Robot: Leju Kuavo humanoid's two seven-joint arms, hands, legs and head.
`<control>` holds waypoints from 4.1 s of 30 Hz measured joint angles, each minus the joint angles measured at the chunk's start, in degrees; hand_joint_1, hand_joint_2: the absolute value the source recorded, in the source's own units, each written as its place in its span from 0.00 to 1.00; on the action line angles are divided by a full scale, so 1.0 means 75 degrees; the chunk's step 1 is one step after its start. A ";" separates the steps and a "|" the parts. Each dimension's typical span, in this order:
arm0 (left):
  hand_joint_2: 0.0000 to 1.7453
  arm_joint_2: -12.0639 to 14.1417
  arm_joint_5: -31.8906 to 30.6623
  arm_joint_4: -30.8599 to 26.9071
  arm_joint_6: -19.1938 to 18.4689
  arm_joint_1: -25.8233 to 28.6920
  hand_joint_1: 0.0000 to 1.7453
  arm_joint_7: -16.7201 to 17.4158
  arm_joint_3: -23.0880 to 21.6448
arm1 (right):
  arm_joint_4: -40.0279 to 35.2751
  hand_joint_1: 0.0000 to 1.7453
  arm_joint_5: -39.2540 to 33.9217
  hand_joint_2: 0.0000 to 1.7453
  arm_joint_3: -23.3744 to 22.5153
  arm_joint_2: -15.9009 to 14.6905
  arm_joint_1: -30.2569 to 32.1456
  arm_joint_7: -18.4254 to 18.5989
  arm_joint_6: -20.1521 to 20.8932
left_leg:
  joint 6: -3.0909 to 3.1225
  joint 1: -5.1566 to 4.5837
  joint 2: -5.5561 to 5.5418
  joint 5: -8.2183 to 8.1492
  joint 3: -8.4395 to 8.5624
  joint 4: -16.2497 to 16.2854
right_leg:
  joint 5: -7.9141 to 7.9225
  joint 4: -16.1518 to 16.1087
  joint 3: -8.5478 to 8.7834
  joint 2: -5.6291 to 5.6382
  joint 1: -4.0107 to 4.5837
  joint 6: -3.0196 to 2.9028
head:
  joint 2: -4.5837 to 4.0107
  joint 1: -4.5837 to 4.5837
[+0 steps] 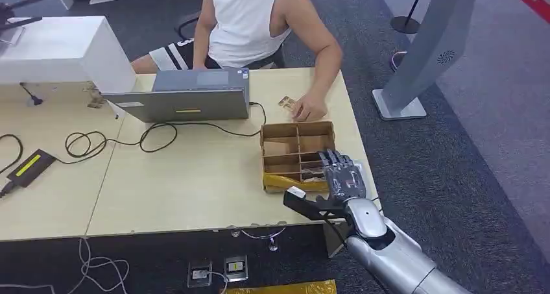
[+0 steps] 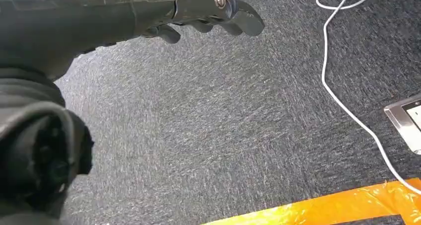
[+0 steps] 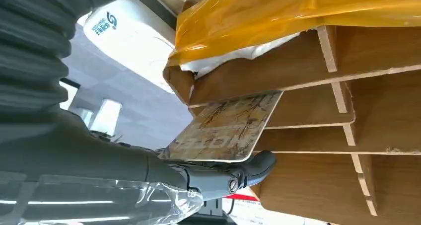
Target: Pass the card to the sensor for recognition and then transmit it.
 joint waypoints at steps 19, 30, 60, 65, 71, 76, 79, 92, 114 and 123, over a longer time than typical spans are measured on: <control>0.00 0.0000 -0.0035 0.0000 0.0003 -0.0006 0.00 0.0000 0.0000 | -0.0615 0.00 0.0478 1.00 -0.0134 -0.0029 -0.0001 0.0140 -0.0495 | 0.0000 0.0000 0.0003 0.0000 0.0001 0.0000 | 0.0000 0.0000 0.0000 0.0005 0.0000 0.0000 | 0.0000 0.0000; 0.00 0.0003 -0.0099 0.0000 0.0003 -0.0007 0.00 0.0000 0.0000 | -0.0708 0.00 0.0495 1.00 -0.0236 -0.0038 -0.0002 0.0143 -0.0525 | 0.0000 0.0000 0.0004 0.0000 0.0001 0.0000 | 0.0000 0.0000 -0.0001 0.0005 0.0000 0.0000 | 0.0000 0.0000; 0.00 0.0000 -0.0213 0.0000 0.0003 -0.0008 0.00 -0.0026 0.0187 | -0.0545 0.00 0.0286 1.00 -0.0236 -0.0038 0.0000 0.0076 0.0050 | 0.0000 0.0000 0.0003 0.0000 -0.0001 0.0000 | 0.0000 0.0000 -0.0001 0.0004 0.0000 0.0000 | 0.0000 0.0000; 0.00 0.0003 -0.0251 0.0000 0.0003 -0.0007 0.00 -0.0029 0.0198 | -0.0498 0.00 0.0236 1.00 -0.0236 -0.0038 0.0000 0.0073 0.0073 | 0.0000 0.0000 0.0003 0.0000 -0.0001 0.0000 | 0.0000 0.0000 -0.0001 0.0004 0.0000 0.0000 | 0.0000 0.0000; 0.00 0.0000 -0.0286 0.0000 0.0003 -0.0007 0.00 -0.0038 0.0283 | -0.0431 0.00 0.0224 1.00 -0.0233 -0.0032 -0.0001 0.0067 0.0128 | 0.0000 0.0000 0.0003 0.0000 -0.0002 0.0000 | 0.0000 0.0000 0.0000 0.0003 0.0000 0.0000 | 0.0000 0.0000; 0.00 -0.0003 -0.0309 0.0000 0.0003 -0.0006 0.00 -0.0058 0.0332 | -0.0393 0.00 0.0224 1.00 -0.0230 -0.0023 -0.0002 0.0064 0.0140 | 0.0000 0.0000 0.0003 0.0000 -0.0001 0.0000 | 0.0000 0.0000 0.0000 0.0003 0.0000 0.0000 | 0.0000 0.0000; 0.00 -0.0003 -0.0353 0.0000 0.0003 -0.0007 0.00 -0.0070 0.0350 | -0.0391 0.00 0.0224 1.00 -0.0230 -0.0023 -0.0002 0.0067 0.0154 | 0.0000 0.0000 0.0003 0.0000 -0.0001 0.0000 | 0.0000 0.0000 0.0000 0.0004 0.0000 0.0000 | 0.0000 0.0000; 0.00 -0.0003 -0.0496 0.0000 0.0003 0.0006 0.00 -0.0102 0.0565 | -0.0373 1.00 0.0157 1.00 -0.0233 -0.0020 -0.0003 0.0032 0.0181 | 0.0000 0.0000 0.0002 0.0000 -0.0002 0.0000 | 0.0000 0.0000 0.0000 0.0003 0.0000 0.0000 | 0.0000 0.0000; 0.00 -0.0035 -0.0781 0.0000 0.0003 0.0031 0.00 -0.0137 0.0953 | -0.0353 1.00 0.0087 1.00 -0.0233 0.0017 -0.0060 -0.0041 0.0149 | 0.0000 0.0000 0.0002 0.0000 -0.0002 0.0000 | 0.0000 0.0000 0.0000 0.0002 0.0000 0.0000 | 0.0000 0.0000; 0.00 -0.0067 -0.0883 0.0000 0.0003 0.0034 0.00 -0.0140 0.1029 | -0.0341 1.00 0.0087 1.00 -0.0233 0.0017 -0.0060 -0.0082 0.0119 | 0.0000 0.0000 0.0002 0.0000 -0.0002 0.0000 | 0.0000 0.0000 0.0000 0.0002 0.0000 0.0000 | 0.0000 0.0000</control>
